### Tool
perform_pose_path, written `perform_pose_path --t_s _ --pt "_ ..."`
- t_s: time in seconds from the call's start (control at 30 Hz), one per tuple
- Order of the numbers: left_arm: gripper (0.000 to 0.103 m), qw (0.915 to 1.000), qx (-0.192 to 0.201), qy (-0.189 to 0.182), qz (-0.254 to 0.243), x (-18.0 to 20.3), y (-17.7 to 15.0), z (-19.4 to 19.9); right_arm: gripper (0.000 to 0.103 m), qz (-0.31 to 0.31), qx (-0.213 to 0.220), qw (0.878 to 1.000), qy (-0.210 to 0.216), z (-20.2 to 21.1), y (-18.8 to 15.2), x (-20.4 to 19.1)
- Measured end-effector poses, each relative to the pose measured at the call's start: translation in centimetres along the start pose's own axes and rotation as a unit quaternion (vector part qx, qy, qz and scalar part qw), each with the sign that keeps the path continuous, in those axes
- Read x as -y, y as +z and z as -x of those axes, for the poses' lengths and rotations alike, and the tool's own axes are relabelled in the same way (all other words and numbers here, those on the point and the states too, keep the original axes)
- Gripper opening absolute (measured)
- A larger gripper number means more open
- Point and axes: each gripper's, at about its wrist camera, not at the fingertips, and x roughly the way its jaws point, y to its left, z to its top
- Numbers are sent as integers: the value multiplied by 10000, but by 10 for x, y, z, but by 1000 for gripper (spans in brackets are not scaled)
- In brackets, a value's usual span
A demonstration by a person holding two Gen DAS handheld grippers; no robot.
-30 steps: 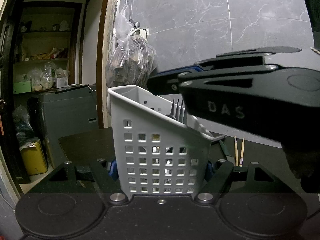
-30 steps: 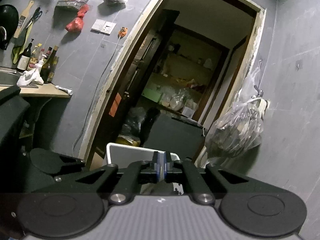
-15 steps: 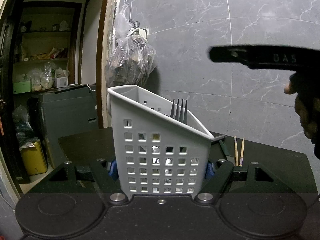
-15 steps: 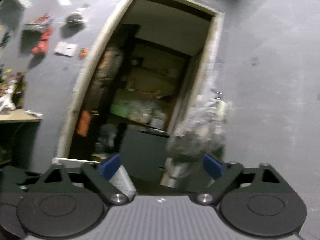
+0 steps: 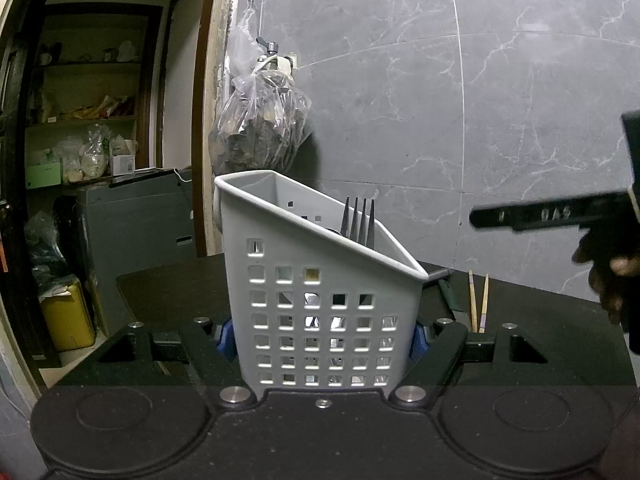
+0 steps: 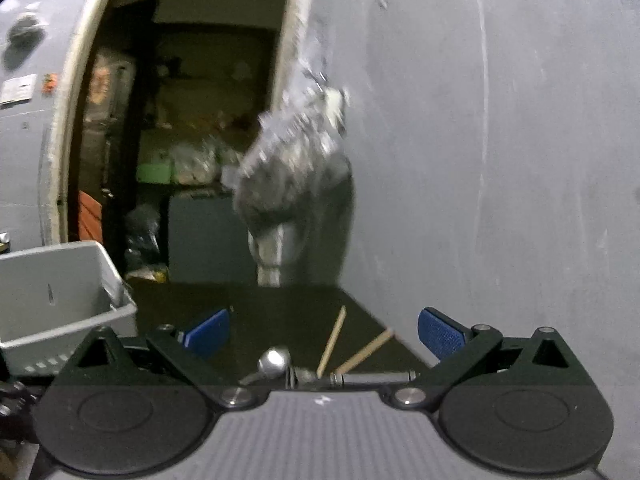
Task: Organize utensils
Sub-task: 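Move the right tool back to the pile over the green-handled knife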
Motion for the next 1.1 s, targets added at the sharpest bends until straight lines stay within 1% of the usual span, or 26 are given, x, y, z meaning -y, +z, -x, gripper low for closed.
perform_pose_path --t_s 0.2,0.43,0.63,0.8,1.0,1.1 --pt "77 10000 1 0 2 0 0 0 103 -459 -832 9953 182 -33 -23 17" --pt "77 10000 -3 -8 7 1 0 0 103 -616 -1426 9871 381 -65 -44 20" --pt "77 10000 -3 -7 10 0 0 0 103 -795 -1759 9800 480 -91 -52 24" --pt "77 10000 -4 -7 9 1 0 0 103 -967 -1843 9763 599 -108 -56 29" --pt "77 10000 -3 -8 9 0 0 0 103 -1090 -2043 9714 523 -131 -60 29" --pt "77 10000 -4 -7 11 0 0 0 102 -1233 -2078 9689 540 -137 -63 30"
